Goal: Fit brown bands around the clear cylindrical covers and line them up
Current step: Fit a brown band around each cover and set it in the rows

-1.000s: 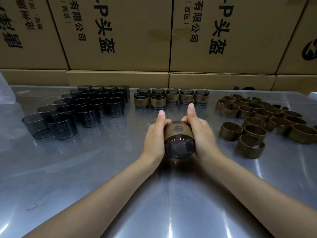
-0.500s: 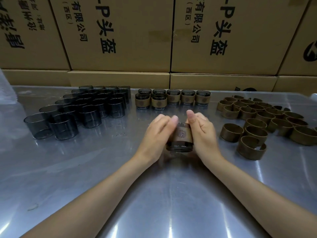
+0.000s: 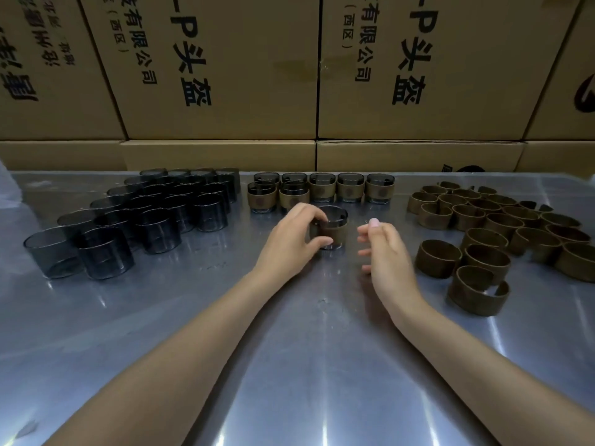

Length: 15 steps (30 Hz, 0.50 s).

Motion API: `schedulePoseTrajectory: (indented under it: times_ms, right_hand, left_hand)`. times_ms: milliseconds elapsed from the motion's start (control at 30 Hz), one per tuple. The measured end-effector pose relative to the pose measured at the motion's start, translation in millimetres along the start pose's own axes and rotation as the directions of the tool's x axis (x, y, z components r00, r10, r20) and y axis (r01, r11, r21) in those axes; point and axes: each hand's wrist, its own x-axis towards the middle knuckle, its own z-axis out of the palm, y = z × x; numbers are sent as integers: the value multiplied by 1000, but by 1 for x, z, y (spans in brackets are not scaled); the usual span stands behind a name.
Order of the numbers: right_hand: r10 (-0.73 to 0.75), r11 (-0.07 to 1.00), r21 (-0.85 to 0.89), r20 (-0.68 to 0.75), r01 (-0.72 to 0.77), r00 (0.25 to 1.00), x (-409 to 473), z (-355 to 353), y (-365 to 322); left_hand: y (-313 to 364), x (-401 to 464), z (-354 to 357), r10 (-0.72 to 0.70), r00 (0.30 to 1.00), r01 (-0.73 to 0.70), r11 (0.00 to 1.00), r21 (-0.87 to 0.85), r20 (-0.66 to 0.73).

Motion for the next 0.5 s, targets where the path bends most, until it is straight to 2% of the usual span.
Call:
schedulePoseTrajectory:
  times_ms: [500]
  right_hand:
    - [20, 998, -64, 139, -11, 990, 2, 6, 8]
  left_hand:
    - [-47, 85, 47, 58, 998, -44, 955, 293, -40]
